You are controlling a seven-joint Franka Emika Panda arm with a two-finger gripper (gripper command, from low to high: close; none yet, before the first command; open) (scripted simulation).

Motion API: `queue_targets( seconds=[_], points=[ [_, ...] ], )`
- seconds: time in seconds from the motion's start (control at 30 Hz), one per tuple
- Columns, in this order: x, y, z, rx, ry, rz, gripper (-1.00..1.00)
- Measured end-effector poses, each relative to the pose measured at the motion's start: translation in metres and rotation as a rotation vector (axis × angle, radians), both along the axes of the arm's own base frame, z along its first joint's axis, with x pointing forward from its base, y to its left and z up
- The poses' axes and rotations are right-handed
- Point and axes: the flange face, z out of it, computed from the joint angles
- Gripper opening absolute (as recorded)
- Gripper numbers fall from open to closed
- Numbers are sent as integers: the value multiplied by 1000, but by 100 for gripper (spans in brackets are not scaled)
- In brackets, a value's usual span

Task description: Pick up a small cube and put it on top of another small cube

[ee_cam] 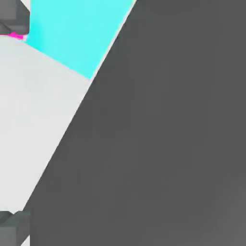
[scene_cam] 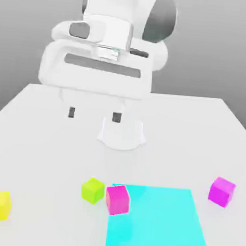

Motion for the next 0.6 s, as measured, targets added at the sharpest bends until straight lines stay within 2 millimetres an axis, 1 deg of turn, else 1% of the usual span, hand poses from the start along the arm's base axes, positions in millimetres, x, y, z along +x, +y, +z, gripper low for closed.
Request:
queue_targets(
  seconds=[0.07,0.17,0.27,0.33,0.4,0.6],
  points=[
    [-11,-6,-36,-10,61,64,0],
    [-35,-12,-87,-13,149,163,0],
    [-64,-15,-133,-1,231,265,0],
    [-86,-15,-160,16,282,335,0],
    [-93,-13,-176,21,299,365,0],
    [-93,-15,-211,19,303,367,0]
  ],
)
